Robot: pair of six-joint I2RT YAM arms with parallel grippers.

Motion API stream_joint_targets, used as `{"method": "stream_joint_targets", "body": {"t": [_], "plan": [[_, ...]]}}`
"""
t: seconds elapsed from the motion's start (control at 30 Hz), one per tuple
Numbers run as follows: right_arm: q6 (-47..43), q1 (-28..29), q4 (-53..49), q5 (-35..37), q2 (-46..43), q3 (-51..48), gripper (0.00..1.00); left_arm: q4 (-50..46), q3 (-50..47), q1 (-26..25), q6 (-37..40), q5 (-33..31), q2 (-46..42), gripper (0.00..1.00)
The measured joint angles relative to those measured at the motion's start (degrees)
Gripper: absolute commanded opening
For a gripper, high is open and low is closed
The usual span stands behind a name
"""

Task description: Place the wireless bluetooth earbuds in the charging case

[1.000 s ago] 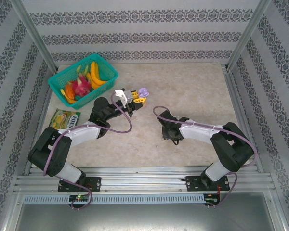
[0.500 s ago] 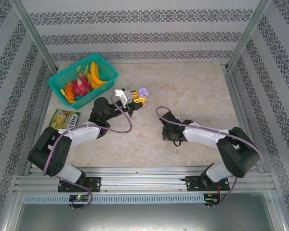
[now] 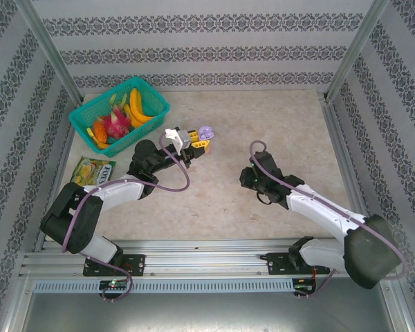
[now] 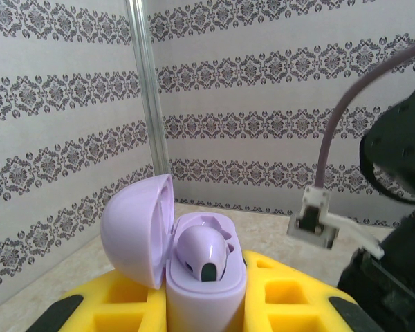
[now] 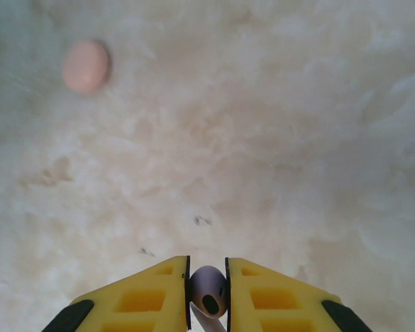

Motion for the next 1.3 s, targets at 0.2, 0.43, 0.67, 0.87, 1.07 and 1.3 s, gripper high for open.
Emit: {"method": "stream_joint_targets", "body": {"t": [0.2, 0.43, 0.67, 0.87, 1.07, 1.3], "plan": [[0.0, -4.7, 3.3, -3.5, -5.7, 0.6, 0.18, -0.5, 0.0, 0.0, 0.0, 0.0, 0.0, 0.00], [-0.8, -8.8, 7.3, -8.7, -7.6, 7.7, 0.18, -1.4, 0.0, 0.0, 0.0, 0.3, 0.0, 0.00], [-2.2, -9.9, 13.5, -15.0, -7.3, 16.1, 0.18, -1.8, 0.9, 0.0, 0.0, 2.2, 0.3, 0.00], [-2.4, -9.9, 21.0, -22.0, -4.9, 19.1, 0.18, -1.7, 3.6, 0.0, -0.9, 4.4, 1.8, 0.00], [-1.3, -10.3, 30.3, -28.3, -1.6, 18.9, 0.17, -1.6, 6.0, 0.0, -3.3, 5.4, 3.0, 0.00], [1.3, -10.3, 39.7, -32.1, 0.1, 17.2, 0.18, 0.4, 8.5, -0.3, -6.3, 5.6, 4.1, 0.00]]}}
